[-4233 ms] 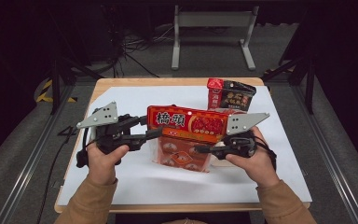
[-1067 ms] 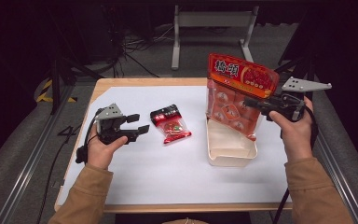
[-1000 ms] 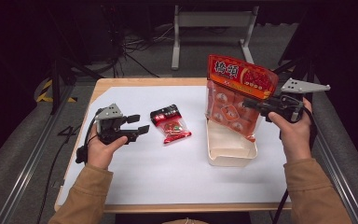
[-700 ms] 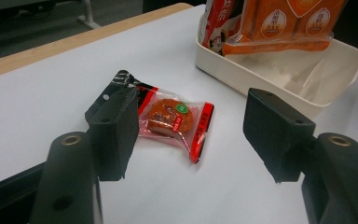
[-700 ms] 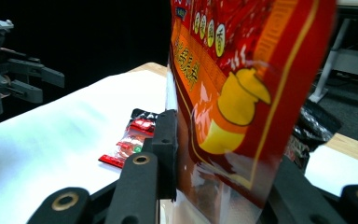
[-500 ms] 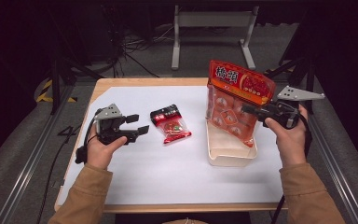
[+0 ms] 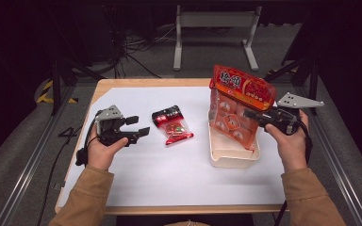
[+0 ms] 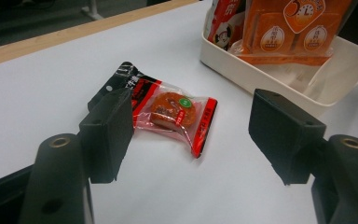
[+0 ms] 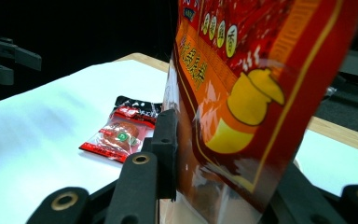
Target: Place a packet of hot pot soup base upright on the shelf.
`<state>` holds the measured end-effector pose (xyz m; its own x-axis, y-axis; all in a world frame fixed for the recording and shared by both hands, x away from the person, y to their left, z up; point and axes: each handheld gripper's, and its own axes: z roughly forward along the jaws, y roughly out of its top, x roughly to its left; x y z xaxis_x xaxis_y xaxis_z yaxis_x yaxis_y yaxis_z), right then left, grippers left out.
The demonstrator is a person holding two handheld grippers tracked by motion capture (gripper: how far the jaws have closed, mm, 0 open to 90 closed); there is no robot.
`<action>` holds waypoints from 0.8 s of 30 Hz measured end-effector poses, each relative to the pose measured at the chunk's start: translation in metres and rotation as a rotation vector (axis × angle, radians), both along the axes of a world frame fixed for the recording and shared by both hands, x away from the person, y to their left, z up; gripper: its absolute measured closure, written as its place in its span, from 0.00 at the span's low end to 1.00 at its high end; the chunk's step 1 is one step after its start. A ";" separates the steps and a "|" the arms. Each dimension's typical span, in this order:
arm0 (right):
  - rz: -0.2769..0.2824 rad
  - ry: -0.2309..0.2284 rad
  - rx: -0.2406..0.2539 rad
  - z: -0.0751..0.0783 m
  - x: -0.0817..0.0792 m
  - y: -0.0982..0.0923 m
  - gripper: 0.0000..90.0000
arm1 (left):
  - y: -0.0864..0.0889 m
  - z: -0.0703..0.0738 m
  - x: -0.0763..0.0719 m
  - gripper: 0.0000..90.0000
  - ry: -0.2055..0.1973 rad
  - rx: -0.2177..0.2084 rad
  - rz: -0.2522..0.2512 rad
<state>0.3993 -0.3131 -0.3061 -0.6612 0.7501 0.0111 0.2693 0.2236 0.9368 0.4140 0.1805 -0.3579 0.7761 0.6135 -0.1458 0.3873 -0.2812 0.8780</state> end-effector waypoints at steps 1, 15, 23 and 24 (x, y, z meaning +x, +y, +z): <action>-0.002 0.002 0.001 -0.001 -0.001 0.000 0.78 | -0.001 0.000 0.000 0.35 0.000 0.001 0.003; 0.007 0.013 -0.024 -0.019 -0.001 0.009 0.78 | -0.002 -0.008 -0.001 0.30 0.025 -0.034 0.020; 0.021 -0.002 -0.066 -0.031 -0.002 0.016 0.78 | -0.003 -0.010 -0.001 0.19 -0.014 -0.039 0.044; 0.021 -0.004 -0.066 -0.032 -0.003 0.016 0.78 | -0.003 -0.010 -0.001 0.19 -0.019 -0.041 0.048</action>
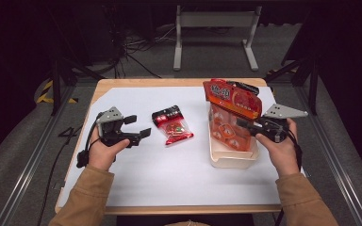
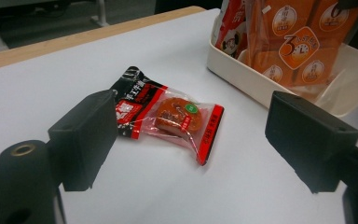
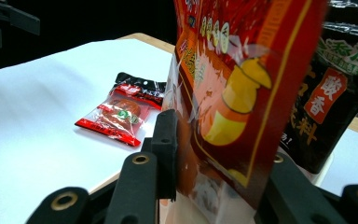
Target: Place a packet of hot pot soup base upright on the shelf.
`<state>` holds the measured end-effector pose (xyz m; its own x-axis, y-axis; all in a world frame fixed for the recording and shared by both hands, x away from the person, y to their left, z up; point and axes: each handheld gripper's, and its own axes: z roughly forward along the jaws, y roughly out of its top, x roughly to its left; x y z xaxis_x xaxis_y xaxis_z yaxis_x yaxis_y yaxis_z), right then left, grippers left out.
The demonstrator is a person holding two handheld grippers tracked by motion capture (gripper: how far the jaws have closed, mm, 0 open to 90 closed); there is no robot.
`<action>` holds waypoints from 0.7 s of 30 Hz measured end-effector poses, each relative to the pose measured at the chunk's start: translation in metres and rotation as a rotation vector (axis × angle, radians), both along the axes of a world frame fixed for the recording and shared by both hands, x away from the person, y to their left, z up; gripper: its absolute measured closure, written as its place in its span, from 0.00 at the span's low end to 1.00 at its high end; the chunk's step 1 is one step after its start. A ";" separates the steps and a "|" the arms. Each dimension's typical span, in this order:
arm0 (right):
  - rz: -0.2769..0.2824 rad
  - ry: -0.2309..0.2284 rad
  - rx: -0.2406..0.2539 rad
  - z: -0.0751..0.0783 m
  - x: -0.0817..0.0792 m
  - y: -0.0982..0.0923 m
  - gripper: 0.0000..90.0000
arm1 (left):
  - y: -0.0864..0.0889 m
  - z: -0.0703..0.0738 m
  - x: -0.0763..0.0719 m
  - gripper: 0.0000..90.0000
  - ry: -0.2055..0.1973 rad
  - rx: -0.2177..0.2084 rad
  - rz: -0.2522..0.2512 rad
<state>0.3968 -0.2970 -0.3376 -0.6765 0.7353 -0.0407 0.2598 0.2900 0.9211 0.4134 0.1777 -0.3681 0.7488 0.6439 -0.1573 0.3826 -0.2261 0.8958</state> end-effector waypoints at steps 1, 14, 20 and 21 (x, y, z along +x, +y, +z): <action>0.001 0.000 0.002 -0.001 -0.001 0.000 0.78 | 0.000 -0.001 0.000 0.18 -0.002 -0.004 0.002; -0.011 0.023 0.006 -0.020 -0.013 -0.013 0.78 | -0.008 -0.008 0.005 0.08 0.027 -0.042 0.004; -0.016 0.024 0.019 -0.023 -0.016 -0.017 0.78 | -0.011 -0.010 0.007 0.08 0.044 -0.039 0.005; -0.017 0.026 0.020 -0.022 -0.016 -0.016 0.78 | -0.011 -0.011 0.008 0.08 0.045 -0.036 0.006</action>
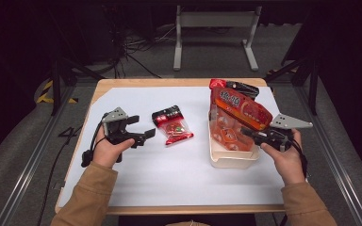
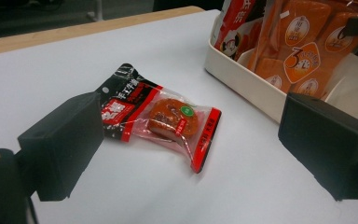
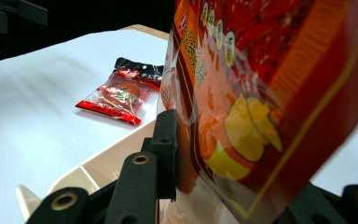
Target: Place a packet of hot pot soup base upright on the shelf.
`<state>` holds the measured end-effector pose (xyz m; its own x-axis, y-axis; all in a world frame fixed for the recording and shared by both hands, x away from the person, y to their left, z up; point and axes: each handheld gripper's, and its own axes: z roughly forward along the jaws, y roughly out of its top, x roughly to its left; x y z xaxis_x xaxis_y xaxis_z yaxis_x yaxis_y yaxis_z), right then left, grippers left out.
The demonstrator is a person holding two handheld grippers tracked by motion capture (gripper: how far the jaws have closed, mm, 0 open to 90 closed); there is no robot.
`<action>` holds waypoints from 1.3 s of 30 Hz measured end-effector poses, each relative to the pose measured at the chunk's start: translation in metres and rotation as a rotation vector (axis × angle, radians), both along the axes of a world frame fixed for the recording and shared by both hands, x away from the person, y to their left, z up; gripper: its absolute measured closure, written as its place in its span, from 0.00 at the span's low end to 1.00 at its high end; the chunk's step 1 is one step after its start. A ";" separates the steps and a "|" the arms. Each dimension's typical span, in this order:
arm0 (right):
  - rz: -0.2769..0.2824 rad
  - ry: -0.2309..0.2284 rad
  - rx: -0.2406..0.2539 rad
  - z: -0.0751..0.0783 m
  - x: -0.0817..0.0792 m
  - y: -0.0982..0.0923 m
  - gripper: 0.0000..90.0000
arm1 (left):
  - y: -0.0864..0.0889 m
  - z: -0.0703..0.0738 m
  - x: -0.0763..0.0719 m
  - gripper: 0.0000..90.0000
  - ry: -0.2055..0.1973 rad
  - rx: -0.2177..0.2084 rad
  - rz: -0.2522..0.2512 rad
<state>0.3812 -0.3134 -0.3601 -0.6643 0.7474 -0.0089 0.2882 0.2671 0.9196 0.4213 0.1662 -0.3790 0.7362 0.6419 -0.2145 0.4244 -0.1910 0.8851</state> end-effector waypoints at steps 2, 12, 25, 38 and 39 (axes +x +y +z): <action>-0.002 0.004 0.005 0.000 0.000 0.000 0.78 | 0.000 -0.001 0.002 0.08 -0.002 0.005 -0.001; -0.024 -0.002 0.053 -0.001 -0.003 -0.003 0.68 | 0.001 -0.002 0.004 0.06 0.018 0.043 -0.007; -0.048 -0.031 0.070 0.006 -0.016 -0.019 0.54 | 0.003 -0.002 0.005 0.09 0.006 0.065 -0.006; -0.053 -0.062 0.053 0.019 -0.036 -0.033 0.52 | 0.005 -0.004 0.010 0.14 -0.001 0.049 0.011; -0.060 -0.062 0.045 0.021 -0.039 -0.036 0.51 | 0.004 -0.004 0.010 0.14 0.006 0.044 0.012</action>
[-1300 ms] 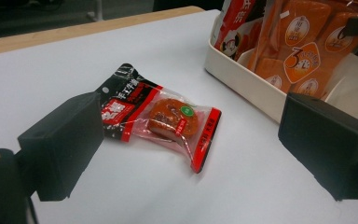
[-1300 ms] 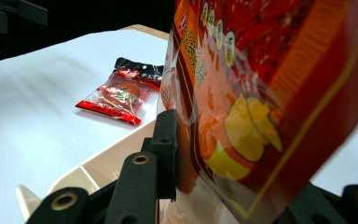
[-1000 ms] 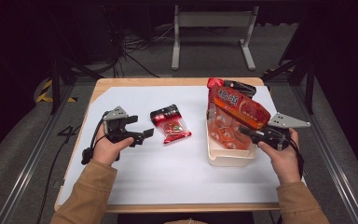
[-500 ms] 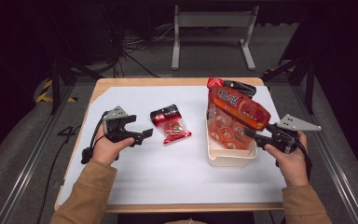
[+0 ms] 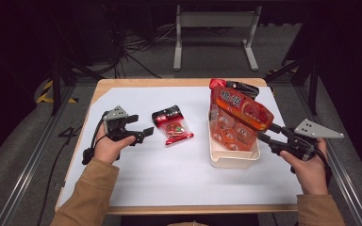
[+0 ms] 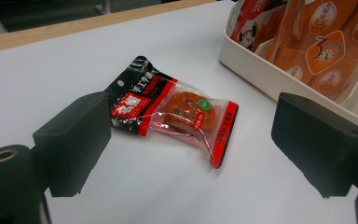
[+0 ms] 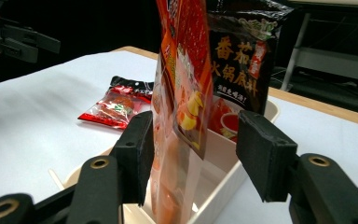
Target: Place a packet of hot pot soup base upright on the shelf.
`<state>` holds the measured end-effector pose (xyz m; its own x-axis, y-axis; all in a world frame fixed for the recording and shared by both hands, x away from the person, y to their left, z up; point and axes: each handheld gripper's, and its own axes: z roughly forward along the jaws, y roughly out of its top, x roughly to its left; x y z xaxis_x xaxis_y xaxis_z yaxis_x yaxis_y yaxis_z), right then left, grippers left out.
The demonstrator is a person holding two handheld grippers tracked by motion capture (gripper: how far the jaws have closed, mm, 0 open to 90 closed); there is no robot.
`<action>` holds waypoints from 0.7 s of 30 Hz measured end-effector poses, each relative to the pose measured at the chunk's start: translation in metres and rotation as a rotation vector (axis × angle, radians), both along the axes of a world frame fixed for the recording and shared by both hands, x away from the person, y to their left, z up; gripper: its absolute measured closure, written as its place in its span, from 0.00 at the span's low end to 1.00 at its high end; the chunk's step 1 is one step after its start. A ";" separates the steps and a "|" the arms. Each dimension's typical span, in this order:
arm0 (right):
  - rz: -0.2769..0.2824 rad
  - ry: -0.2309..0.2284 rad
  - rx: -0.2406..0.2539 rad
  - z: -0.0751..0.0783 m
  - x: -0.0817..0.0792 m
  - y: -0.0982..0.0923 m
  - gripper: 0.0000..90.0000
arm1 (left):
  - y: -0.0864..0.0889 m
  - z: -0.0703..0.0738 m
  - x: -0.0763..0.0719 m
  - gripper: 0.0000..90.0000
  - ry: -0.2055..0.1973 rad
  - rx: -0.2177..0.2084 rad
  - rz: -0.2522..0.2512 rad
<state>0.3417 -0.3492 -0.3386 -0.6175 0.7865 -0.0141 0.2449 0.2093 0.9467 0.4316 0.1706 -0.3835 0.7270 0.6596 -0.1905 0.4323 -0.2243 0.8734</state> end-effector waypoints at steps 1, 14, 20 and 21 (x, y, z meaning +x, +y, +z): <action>-0.004 0.001 0.001 0.001 -0.001 -0.002 0.51 | 0.000 -0.001 0.002 0.14 -0.006 0.003 -0.002; -0.069 -0.013 0.019 0.006 -0.012 -0.020 0.56 | 0.001 -0.003 0.007 0.16 0.003 -0.013 0.022; -0.154 0.018 0.029 0.003 -0.010 -0.029 0.57 | -0.005 0.002 0.008 0.18 -0.004 0.008 0.018; -0.169 0.025 0.027 0.002 -0.009 -0.031 0.57 | -0.005 0.003 0.008 0.18 -0.005 0.010 0.016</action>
